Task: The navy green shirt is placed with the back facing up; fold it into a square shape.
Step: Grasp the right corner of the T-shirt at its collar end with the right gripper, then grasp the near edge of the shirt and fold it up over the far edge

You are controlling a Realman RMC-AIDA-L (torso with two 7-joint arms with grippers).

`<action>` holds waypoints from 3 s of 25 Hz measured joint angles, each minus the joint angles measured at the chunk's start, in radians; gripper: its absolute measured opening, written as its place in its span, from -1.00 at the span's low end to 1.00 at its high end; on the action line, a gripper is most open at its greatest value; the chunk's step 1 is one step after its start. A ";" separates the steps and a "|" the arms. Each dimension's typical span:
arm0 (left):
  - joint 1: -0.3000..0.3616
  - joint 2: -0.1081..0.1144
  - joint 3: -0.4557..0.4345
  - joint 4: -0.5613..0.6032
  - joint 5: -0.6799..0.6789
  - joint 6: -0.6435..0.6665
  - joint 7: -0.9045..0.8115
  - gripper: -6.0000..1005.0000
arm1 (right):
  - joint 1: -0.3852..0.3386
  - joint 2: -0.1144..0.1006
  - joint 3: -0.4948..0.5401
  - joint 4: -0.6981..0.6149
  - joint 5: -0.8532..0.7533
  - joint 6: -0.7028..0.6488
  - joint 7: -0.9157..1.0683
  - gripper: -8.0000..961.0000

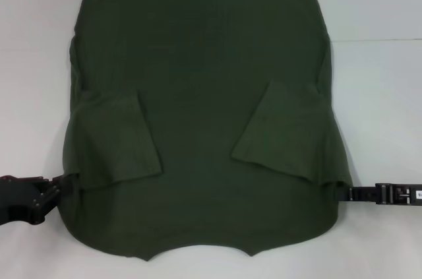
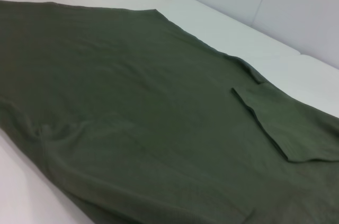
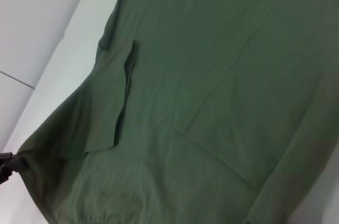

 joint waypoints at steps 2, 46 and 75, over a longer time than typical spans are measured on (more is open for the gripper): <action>0.000 0.001 0.000 0.000 -0.001 0.000 0.000 -0.85 | 0.005 0.001 -0.003 0.002 -0.001 0.006 0.003 0.17; 0.066 0.017 -0.145 0.030 -0.008 0.126 -0.336 -0.85 | -0.157 0.007 0.188 -0.007 0.007 -0.171 -0.243 -0.89; 0.157 -0.003 -0.157 0.033 0.020 0.288 -0.296 -0.85 | -0.252 -0.035 0.224 -0.009 0.003 -0.298 -0.294 -0.89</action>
